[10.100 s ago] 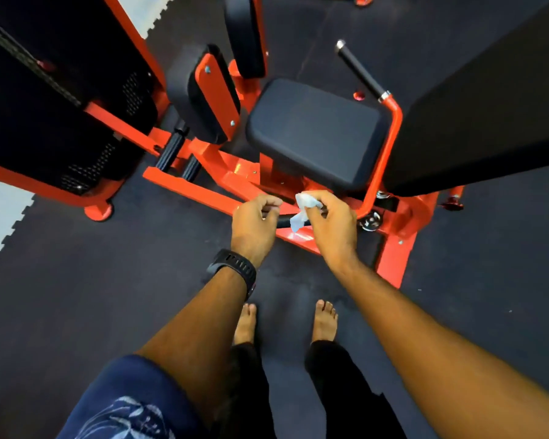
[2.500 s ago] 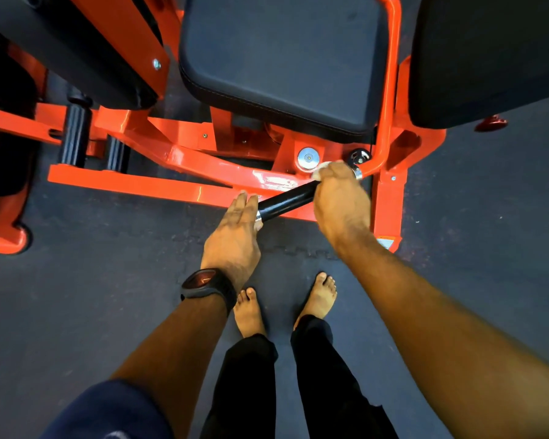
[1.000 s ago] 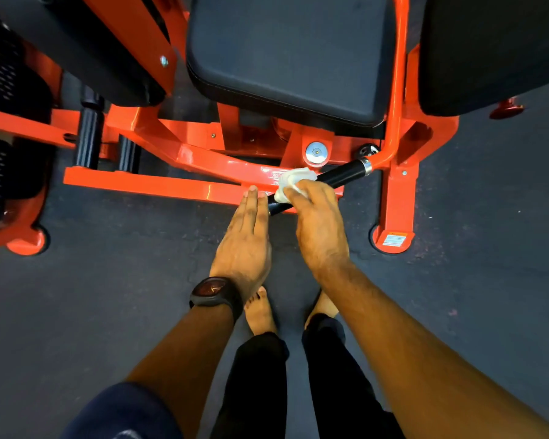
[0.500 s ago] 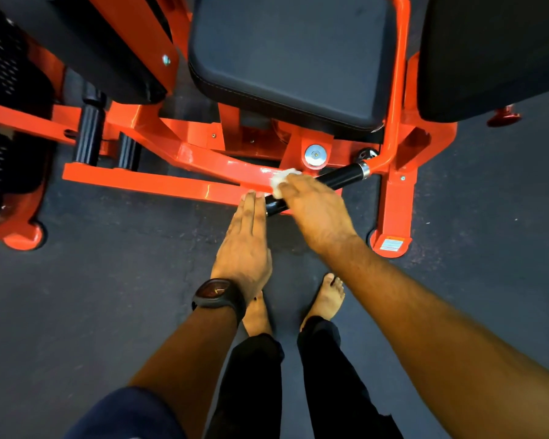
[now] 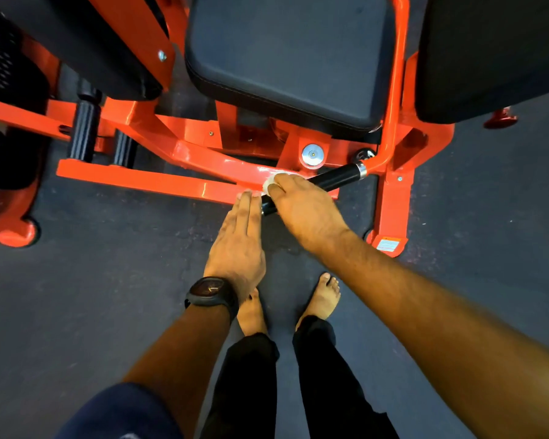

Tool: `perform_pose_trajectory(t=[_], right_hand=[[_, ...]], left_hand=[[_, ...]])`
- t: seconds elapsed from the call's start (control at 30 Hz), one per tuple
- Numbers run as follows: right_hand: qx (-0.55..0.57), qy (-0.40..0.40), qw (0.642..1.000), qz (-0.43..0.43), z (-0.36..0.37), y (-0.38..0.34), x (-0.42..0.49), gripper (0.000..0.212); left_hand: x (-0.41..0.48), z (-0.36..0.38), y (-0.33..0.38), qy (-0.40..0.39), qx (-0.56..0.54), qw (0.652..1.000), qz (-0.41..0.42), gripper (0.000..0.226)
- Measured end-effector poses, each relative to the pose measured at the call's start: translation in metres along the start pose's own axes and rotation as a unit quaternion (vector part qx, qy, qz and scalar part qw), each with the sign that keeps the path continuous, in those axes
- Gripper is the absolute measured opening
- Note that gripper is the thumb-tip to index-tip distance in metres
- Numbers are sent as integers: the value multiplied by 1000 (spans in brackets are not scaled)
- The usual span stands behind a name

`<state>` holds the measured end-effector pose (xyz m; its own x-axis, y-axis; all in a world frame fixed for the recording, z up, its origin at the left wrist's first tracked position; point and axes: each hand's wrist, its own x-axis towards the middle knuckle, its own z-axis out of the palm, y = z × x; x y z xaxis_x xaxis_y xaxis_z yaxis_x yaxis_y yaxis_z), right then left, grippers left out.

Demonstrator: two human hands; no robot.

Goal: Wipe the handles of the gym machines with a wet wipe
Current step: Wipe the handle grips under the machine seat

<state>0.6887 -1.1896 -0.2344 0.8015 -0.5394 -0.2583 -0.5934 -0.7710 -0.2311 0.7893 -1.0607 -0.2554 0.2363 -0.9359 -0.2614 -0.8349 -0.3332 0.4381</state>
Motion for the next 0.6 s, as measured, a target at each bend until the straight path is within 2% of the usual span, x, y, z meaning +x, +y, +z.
perform_pose_trajectory(t=[0.03,0.13,0.17,0.27,0.3,0.37,0.43,0.53,0.6], right_hand=[[3,2,1000,0,-1,6,0,40],[0,-1,994,112,-10,31,3,33],[-5,7,993,115,-10,31,3,33],[-6,16,999,47,-1,23,-3,38],[4,22,997,69,4,30,-4,36],[37,31,982,182,6,50,-6,34],[77,30,967,240,11,51,-9,45],[33,12,980,198,14,34,-14,62],[43,41,977,203,10,44,-8,56]], left_hand=[[0,0,1,2,-2,1000,-4,91],[0,3,0,6,11,1000,0,93],[0,2,-2,6,15,1000,2,94],[0,1,-1,-5,7,1000,-6,94],[0,1,-1,-4,4,1000,-8,93],[0,0,0,-1,1,1000,-9,92],[0,0,0,1,0,1000,-7,92],[0,0,2,-3,-7,1000,-15,92],[0,-1,3,-4,-8,1000,-18,92]])
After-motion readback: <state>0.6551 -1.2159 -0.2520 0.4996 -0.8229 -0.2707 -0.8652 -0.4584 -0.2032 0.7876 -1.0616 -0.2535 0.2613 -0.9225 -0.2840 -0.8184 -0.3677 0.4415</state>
